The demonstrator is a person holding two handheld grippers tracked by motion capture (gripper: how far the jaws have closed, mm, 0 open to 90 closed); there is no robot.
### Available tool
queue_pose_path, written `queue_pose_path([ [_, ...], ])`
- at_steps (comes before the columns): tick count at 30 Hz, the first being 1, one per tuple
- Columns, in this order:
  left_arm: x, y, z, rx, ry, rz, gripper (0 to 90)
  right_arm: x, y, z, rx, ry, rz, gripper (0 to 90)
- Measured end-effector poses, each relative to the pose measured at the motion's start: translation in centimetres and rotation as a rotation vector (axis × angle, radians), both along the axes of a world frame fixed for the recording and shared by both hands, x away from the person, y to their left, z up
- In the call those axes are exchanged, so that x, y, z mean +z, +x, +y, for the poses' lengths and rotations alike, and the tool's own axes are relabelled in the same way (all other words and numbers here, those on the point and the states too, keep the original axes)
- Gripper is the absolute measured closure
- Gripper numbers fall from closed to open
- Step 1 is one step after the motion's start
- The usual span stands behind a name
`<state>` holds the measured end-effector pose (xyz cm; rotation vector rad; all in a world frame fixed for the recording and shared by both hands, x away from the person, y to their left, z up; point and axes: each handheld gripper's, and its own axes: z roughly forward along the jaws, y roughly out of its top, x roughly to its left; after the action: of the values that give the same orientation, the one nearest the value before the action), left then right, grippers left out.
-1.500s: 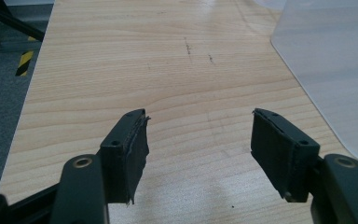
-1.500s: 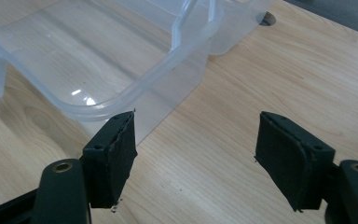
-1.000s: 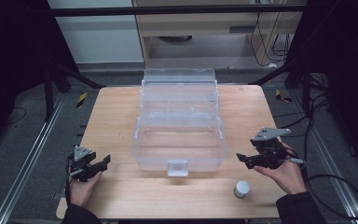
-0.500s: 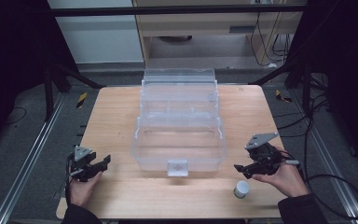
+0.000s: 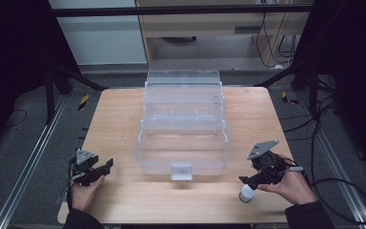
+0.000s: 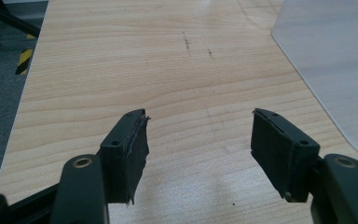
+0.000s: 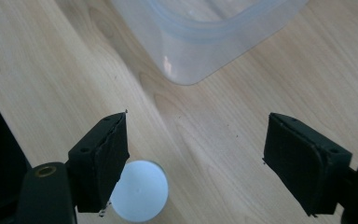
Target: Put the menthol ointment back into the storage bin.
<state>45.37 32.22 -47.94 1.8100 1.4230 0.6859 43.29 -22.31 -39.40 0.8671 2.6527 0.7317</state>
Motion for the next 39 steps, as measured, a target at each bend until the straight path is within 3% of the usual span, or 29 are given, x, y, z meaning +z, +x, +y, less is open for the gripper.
queue_pose_path([
  [14, 0.0, 0.0, 0.1, 0.003, -0.001, 0.001, 36.1, -1.2, -1.1, 0.5, 0.055, -0.074, 0.064, 21.7],
  [29, 0.0, 0.0, 0.0, 0.002, 0.000, 0.002, 36.1, -2.4, -1.4, 0.2, 0.072, -0.090, 0.125, 23.2],
  [39, 0.0, 0.0, 0.1, 0.002, 0.000, 0.003, 36.0, -3.0, -1.6, 0.7, 0.111, -0.137, 0.165, 28.0],
])
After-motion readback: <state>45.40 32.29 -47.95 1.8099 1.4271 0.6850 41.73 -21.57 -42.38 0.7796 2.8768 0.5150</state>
